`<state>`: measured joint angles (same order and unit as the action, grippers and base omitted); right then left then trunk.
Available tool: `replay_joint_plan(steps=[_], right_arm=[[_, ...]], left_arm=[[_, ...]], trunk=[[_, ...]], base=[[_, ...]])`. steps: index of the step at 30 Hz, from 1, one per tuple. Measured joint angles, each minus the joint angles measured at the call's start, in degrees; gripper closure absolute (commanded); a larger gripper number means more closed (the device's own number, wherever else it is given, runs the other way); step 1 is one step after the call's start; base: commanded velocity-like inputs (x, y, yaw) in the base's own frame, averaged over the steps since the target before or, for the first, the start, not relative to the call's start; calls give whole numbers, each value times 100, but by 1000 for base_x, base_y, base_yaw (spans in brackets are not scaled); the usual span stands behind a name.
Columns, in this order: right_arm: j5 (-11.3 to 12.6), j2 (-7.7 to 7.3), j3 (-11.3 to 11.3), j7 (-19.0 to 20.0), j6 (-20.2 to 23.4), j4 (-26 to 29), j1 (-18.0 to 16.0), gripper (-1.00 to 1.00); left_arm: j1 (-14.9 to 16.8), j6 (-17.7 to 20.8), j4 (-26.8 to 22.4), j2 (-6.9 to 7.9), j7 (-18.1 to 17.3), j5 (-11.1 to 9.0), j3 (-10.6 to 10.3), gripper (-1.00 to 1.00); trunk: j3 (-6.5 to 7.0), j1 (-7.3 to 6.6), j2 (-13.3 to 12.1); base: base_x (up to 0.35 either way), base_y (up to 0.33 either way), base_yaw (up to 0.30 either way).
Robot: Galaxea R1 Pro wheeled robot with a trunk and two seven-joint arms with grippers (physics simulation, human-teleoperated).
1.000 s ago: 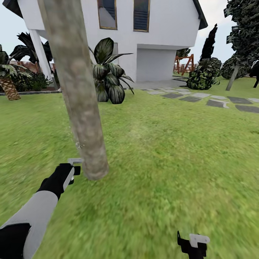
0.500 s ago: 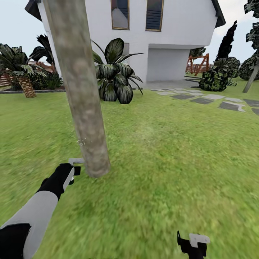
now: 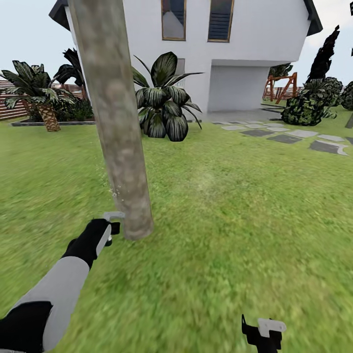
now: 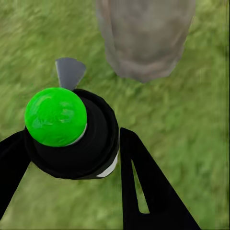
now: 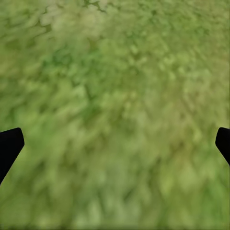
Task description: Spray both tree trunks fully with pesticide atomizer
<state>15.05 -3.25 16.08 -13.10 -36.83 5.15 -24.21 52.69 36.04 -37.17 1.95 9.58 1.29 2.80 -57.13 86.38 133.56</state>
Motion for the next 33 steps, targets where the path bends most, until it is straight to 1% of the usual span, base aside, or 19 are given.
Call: replay_joint_plan(steps=[1, 2, 3, 4, 5, 6, 7, 8, 9, 10, 13, 15, 20, 22, 23, 25, 27, 30, 33], right_arm=[[-1, 0, 0, 0, 0, -2, 0, -100], [0, 0, 0, 0, 0, -2, -2, -100], [-1, 0, -1, 0, 0, -3, 0, -100], [-2, 0, 0, 0, 0, -4, -1, -100], [-2, 0, 1, 0, 0, -3, 0, -100], [-2, 0, 1, 0, 0, -4, -1, -100], [-2, 0, 0, 0, 0, -5, -1, -100], [-2, 0, 1, 0, 0, -4, 0, -100], [-1, -3, 0, 0, 0, -5, 2, -100], [-2, -6, -4, 0, 0, -5, 0, -100], [-2, -9, -1, 0, 0, -5, 0, -100], [-2, -9, 0, 0, 0, -5, 1, -100], [-2, -9, 1, 0, 0, -5, 0, -100], [-2, -9, 1, 0, 0, -5, 1, -100], [-2, -9, 1, 0, 1, -5, -2, -100], [-2, -9, 0, 0, 1, -5, -3, -100], [-1, -9, 0, 0, 0, -5, 0, -100], [-2, -9, 0, 0, 0, -5, 3, -100], [-2, -9, 1, 0, 5, -5, 1, -100]], left_arm=[[90, -5, -5, -121, 46, -28, -6, 100], [289, -2, 26, -248, 234, -23, 0, 100], [510, 8, 47, -331, 442, 1, 13, 100], [588, 24, 31, -356, 527, -2, 20, 100], [648, 57, 9, -332, 556, 15, 29, 100], [665, 79, 2, -238, 540, 39, 65, 100], [668, 80, 0, -85, 503, 33, 170, 100], [664, 76, 0, -13, 449, 10, 221, 100], [652, 65, 0, 0, 361, -29, 231, 100], [645, 59, -3, -19, 317, -36, 231, 100], [677, 70, -14, -339, 265, -52, 203, 100], [703, 86, -17, -406, 259, -18, 197, 100], [726, 103, -18, -294, 256, 7, 207, 100], [733, 110, -19, -97, 256, 24, 230, 100], [731, 105, -20, -75, 255, -10, 224, 100], [727, 102, -22, -112, 247, -33, 212, 100], [760, 94, -21, -284, 20, -72, 198, 100], [798, 94, -26, -426, -151, -15, 195, 100], [777, 104, -131, -376, -189, 57, 199, 100]], trunk=[[1, 0, 0], [1, 0, 0], [1, -1, 1], [1, 0, 0], [0, 0, 0], [0, 0, 0], [0, 0, 0], [0, 0, 0], [0, 0, 0], [0, 0, 0], [0, 0, 0], [0, 0, 0], [0, 0, 0], [0, 0, 0], [0, 0, 0], [0, 0, 0], [0, 0, 0], [0, 0, 0], [0, 0, 0]], base=[[0, 0, 0], [0, 0, 0], [0, 0, 0], [0, 0, 0], [0, 0, 0], [0, 0, 0], [0, 0, 0], [0, 0, 0], [0, 0, 0], [0, 0, 0], [0, 0, 0], [0, 0, 0], [0, 0, 0], [0, 0, 0], [0, 0, 0], [0, 0, 0], [0, 0, 0], [0, 0, 0], [133, 22, 0]])
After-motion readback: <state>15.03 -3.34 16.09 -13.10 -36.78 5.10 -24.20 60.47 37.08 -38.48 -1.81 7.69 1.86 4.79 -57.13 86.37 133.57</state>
